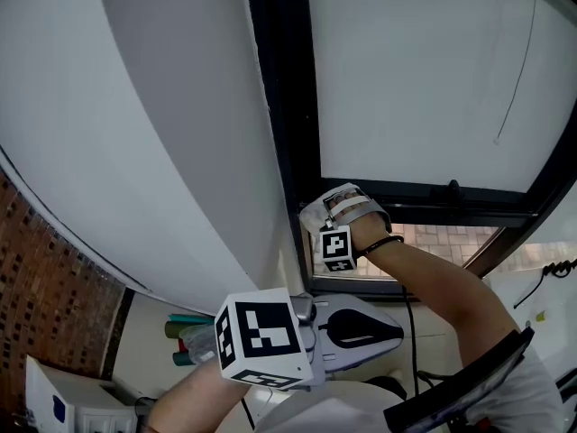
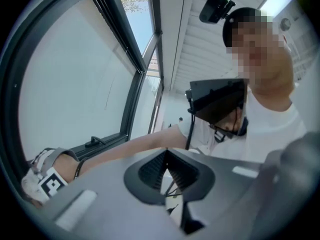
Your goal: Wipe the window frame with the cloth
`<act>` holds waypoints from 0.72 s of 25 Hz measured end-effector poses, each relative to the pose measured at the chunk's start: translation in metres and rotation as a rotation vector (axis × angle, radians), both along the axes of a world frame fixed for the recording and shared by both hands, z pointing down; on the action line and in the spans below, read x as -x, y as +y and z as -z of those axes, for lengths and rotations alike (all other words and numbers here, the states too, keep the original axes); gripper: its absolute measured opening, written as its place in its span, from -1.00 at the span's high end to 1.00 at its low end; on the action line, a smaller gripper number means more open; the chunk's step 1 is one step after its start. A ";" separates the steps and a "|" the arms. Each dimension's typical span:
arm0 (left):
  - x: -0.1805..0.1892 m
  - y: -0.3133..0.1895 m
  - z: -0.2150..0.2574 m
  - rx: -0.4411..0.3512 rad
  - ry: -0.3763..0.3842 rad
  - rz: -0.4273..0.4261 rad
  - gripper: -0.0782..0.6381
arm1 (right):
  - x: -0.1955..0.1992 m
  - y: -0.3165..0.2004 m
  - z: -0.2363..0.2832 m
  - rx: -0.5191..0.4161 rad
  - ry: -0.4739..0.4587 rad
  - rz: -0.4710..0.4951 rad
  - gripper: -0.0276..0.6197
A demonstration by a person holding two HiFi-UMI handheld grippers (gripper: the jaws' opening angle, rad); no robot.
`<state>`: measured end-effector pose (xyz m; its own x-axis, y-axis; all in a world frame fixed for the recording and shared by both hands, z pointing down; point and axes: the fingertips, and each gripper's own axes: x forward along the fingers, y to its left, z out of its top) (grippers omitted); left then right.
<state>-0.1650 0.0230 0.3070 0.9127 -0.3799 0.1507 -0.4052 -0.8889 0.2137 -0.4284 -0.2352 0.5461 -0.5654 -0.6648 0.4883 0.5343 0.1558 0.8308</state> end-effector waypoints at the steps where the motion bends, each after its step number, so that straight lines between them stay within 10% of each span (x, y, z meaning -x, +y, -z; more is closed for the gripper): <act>1: 0.000 0.001 0.001 -0.005 0.004 -0.005 0.72 | -0.005 0.001 0.011 0.019 -0.024 -0.011 0.68; 10: -0.012 -0.005 0.005 -0.052 -0.013 -0.082 0.72 | -0.093 -0.102 0.064 0.046 -0.082 -0.309 0.68; 18: -0.003 -0.012 0.000 -0.054 -0.028 -0.083 0.72 | -0.055 -0.117 0.032 0.109 0.021 -0.353 0.68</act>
<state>-0.1621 0.0107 0.3072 0.9372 -0.3111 0.1576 -0.3345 -0.9297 0.1540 -0.3730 -0.3521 0.5137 -0.2997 -0.7602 0.5764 0.4488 0.4209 0.7883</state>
